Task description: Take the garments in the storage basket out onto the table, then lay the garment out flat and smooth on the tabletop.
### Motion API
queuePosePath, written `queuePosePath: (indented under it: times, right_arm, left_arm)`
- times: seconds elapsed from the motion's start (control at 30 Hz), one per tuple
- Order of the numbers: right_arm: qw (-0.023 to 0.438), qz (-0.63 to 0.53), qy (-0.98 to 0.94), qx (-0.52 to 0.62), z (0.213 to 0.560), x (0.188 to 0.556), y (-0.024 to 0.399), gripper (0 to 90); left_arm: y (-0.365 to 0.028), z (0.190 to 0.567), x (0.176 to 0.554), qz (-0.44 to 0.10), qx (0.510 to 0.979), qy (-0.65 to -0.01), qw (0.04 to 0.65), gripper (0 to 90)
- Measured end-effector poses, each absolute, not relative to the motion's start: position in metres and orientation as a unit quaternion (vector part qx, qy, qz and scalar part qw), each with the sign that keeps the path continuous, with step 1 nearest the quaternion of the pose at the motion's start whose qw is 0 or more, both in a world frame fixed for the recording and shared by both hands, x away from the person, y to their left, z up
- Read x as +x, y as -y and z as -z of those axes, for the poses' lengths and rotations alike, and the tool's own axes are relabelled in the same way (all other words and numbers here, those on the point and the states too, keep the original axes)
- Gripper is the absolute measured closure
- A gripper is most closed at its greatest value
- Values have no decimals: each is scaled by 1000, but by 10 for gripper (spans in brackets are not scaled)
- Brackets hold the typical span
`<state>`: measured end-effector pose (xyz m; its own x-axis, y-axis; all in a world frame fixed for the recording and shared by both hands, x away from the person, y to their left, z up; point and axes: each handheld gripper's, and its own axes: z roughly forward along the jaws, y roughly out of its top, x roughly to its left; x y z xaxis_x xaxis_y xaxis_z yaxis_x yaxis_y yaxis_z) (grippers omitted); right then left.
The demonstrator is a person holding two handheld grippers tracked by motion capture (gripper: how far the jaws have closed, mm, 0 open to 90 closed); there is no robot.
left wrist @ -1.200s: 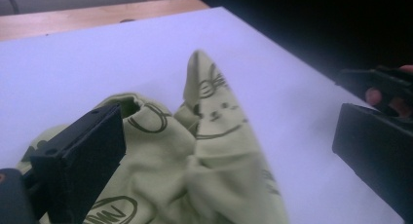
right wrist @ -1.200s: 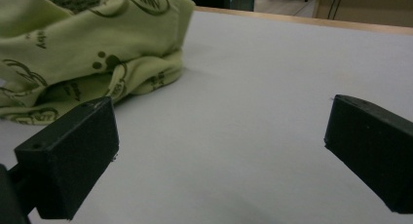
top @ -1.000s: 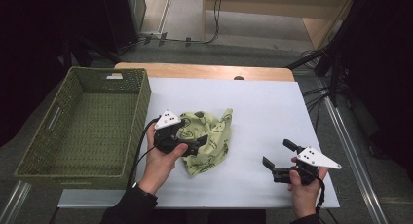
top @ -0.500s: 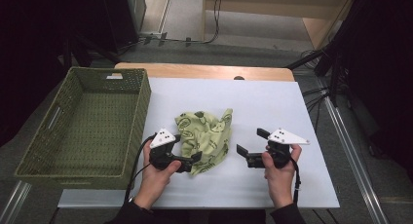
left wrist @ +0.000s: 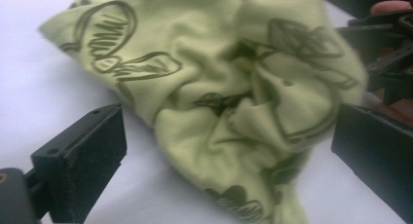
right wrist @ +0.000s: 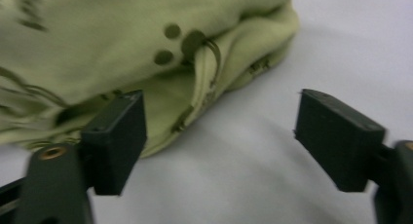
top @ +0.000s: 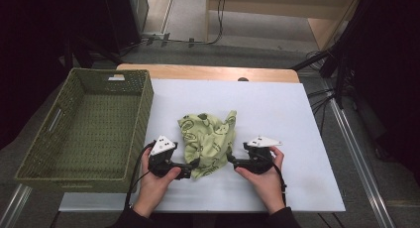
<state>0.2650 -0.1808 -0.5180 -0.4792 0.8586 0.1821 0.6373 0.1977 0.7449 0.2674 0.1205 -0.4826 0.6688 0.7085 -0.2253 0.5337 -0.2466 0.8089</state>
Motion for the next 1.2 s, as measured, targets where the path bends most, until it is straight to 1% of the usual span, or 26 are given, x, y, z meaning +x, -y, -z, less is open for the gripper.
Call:
queuePosePath:
  times: [0.17,0.23,0.27,0.3,0.37,0.43,0.53,0.63,0.77,0.9,0.93,1.07,1.13,1.2]
  right_arm:
    - [152,-372,-778,483,520,266,168,369]
    - [154,-368,-786,473,520,265,162,487]
    - [160,-366,-788,468,520,265,160,565]
    - [158,-368,-792,461,520,264,160,646]
    - [151,-379,-793,452,520,262,162,846]
    - [151,-394,-784,455,518,261,168,858]
    - [165,-411,-774,452,511,257,177,860]
    - [165,-442,-760,446,501,254,189,860]
    - [174,-461,-747,446,487,250,205,859]
    - [177,-478,-735,447,481,249,218,858]
    - [179,-480,-735,445,480,249,221,858]
    - [183,-487,-729,445,476,246,230,858]
    - [185,-490,-730,440,475,245,232,857]
    - [190,-487,-731,438,474,243,234,856]
  left_arm:
    - [-126,482,269,-90,781,-400,471,33]
    - [-127,483,270,-88,780,-403,470,50]
    - [-127,482,270,-87,780,-403,471,54]
    - [-127,482,270,-88,779,-404,471,55]
    - [-125,481,269,-97,782,-402,467,90]
    - [-124,480,268,-99,784,-400,464,125]
    - [-124,481,269,-93,785,-399,465,133]
    - [-124,483,271,-89,784,-404,462,159]
    - [-124,487,272,-87,785,-410,456,245]
    - [-121,489,273,-69,791,-401,457,352]
    - [-120,490,273,-65,793,-396,457,397]
    - [-114,492,272,-28,803,-367,468,519]
    - [-109,495,273,-20,812,-356,462,597]
    - [-106,497,274,-14,816,-353,458,726]
